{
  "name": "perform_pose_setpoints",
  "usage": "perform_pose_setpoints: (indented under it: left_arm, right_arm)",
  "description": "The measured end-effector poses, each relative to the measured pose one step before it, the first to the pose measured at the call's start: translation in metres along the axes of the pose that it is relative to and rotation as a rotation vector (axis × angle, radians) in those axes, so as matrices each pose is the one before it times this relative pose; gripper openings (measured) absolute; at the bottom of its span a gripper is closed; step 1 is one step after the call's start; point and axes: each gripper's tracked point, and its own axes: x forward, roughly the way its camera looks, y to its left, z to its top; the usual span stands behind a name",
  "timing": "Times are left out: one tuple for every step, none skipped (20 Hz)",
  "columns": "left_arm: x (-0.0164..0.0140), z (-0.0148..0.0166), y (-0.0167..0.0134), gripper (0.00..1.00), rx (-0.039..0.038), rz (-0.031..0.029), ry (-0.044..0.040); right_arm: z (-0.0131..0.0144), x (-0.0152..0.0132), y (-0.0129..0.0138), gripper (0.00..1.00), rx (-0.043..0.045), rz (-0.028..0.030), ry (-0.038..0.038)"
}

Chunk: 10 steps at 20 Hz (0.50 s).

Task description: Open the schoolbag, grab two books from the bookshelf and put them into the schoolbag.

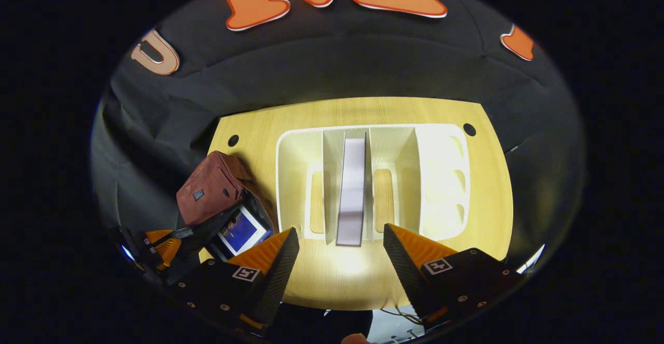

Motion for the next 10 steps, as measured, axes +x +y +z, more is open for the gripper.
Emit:
perform_pose_setpoints:
  left_arm:
    - [0.00197, -0.00040, -0.00065, 0.04, -0.00728, 0.00044, 0.00265]
    - [0.00112, -0.00285, 0.00081, 0.04, -0.00727, -0.00095, 0.00307]
    - [0.00001, -0.00153, 0.00008, 0.04, -0.00663, 0.00217, 0.00276]
    - [-0.00031, -0.00250, -0.00010, 0.04, -0.00783, -0.00019, 0.00500]
    - [0.00197, -0.00180, 0.00034, 0.04, -0.00684, 0.00168, 0.00447]
    - [0.00106, -0.00308, 0.00037, 0.04, -0.00461, -0.00083, 0.00505]
    - [0.00060, -0.00087, 0.00091, 0.04, -0.00489, 0.00239, 0.00318]
    - [0.00151, -0.00295, 0.00229, 0.04, -0.00643, 0.00132, 0.00726]
    - [0.00050, -0.00090, 0.00113, 0.04, -0.00184, 0.00270, 0.00297]
    - [0.00038, -0.00024, 0.00013, 0.04, -0.00317, 0.00151, 0.00312]
  right_arm:
    - [0.00395, 0.00956, 0.00774, 0.98, -0.00972, 0.04986, 0.02991]
    - [0.00138, 0.00870, -0.00389, 0.97, -0.00524, -0.00495, 0.03907]
    - [0.00221, 0.00934, -0.00430, 0.98, -0.00035, -0.01673, 0.02298]
    - [-0.00068, 0.01067, -0.00638, 0.98, -0.00388, -0.02768, 0.02154]
    - [0.00236, 0.00879, -0.00322, 0.98, -0.00319, -0.01711, 0.01037]
    - [0.00147, 0.00530, 0.00158, 0.98, -0.00068, -0.00061, 0.01448]
    - [0.00158, 0.00433, 0.00264, 0.98, 0.00518, 0.00097, 0.00891]
    - [0.00170, 0.00257, 0.00235, 0.98, 0.00174, 0.00357, 0.01162]
    - [0.00295, 0.00368, -0.00115, 0.97, 0.00581, -0.00746, 0.00776]
    - [0.00209, 0.00160, 0.00127, 0.93, 0.00703, 0.00358, 0.01257]
